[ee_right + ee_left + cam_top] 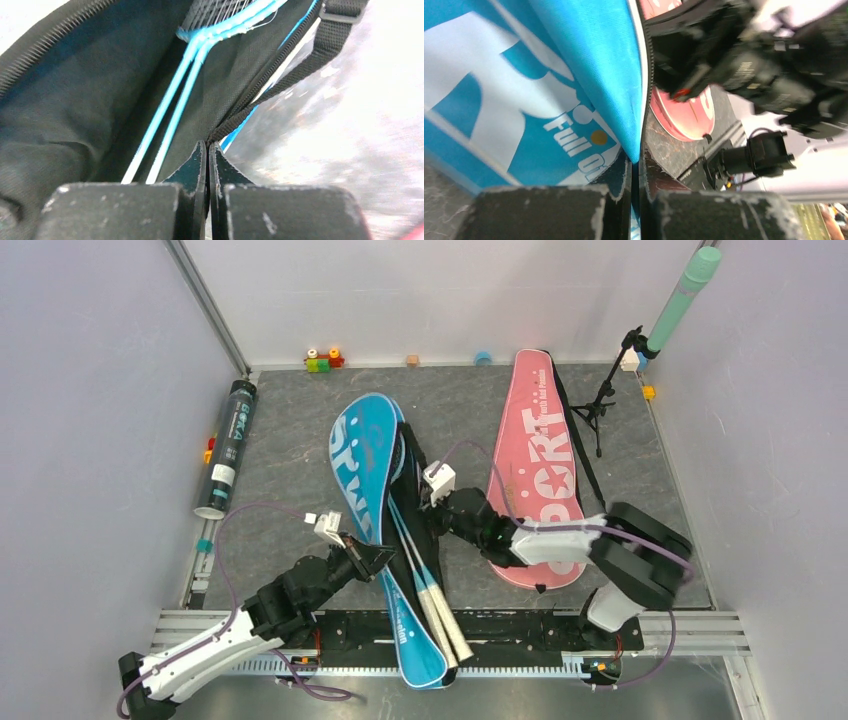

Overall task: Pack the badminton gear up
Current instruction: Adjust the racket in the racket bag.

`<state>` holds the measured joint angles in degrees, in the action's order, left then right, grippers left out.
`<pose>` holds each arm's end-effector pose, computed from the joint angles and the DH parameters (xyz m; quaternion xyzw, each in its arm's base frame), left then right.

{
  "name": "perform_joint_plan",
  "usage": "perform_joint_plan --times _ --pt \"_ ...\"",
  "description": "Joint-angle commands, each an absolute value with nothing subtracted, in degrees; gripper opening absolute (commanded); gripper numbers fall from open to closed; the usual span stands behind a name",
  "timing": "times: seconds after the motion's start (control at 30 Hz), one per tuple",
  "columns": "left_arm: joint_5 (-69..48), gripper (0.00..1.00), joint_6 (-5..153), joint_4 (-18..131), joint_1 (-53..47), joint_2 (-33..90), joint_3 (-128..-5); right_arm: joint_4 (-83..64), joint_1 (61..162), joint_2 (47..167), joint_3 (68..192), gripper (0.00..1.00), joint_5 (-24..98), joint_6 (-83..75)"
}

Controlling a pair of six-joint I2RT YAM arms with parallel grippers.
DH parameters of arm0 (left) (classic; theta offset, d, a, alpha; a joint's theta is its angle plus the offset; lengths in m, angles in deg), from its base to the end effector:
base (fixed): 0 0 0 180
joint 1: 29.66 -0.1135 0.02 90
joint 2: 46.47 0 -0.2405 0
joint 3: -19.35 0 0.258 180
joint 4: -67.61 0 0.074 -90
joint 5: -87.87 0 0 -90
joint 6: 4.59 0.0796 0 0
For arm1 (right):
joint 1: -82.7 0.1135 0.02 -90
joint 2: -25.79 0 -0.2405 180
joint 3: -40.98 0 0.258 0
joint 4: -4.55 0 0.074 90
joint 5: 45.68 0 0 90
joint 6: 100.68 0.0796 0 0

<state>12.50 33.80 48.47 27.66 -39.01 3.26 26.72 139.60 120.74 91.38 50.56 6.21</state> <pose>0.1169 -0.1449 0.1559 -0.0433 0.7657 -0.4592 0.4482 0.2072 0.3021 0.1138 -0.2554 0.7900 0.2974 0.4715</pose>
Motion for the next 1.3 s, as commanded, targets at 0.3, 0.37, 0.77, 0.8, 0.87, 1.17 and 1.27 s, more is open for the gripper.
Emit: perform_joint_plan --times 0.3,0.37,0.77,0.8,0.87,1.17,1.27 --pt "33.32 0.18 32.25 59.05 27.73 -20.13 -3.04 -3.27 139.83 104.84 111.6 0.0 65.75 -26.84" --pt "34.43 0.19 32.71 61.35 27.71 -13.2 -4.98 -6.31 140.22 105.79 114.4 0.0 65.7 -28.76" --pt "34.87 0.86 32.44 61.72 27.69 -4.09 -8.99 -7.23 141.83 109.24 118.83 0.0 61.52 -29.79" --pt "34.92 0.95 32.82 61.64 27.63 -4.78 -8.89 -7.12 141.85 109.42 118.74 0.0 61.71 -29.61" --pt "35.25 1.0 33.39 61.35 27.63 -5.5 -8.92 -6.1 141.84 109.25 117.95 0.0 59.89 -28.94" --pt "35.31 1.0 37.42 67.3 25.34 5.07 -10.14 -4.14 141.85 108.81 115.1 0.0 56.62 -26.1" --pt "31.51 0.91 37.68 73.6 23.08 9.91 -10.63 -5.0 141.74 109.21 114.66 0.11 55.01 -23.39"
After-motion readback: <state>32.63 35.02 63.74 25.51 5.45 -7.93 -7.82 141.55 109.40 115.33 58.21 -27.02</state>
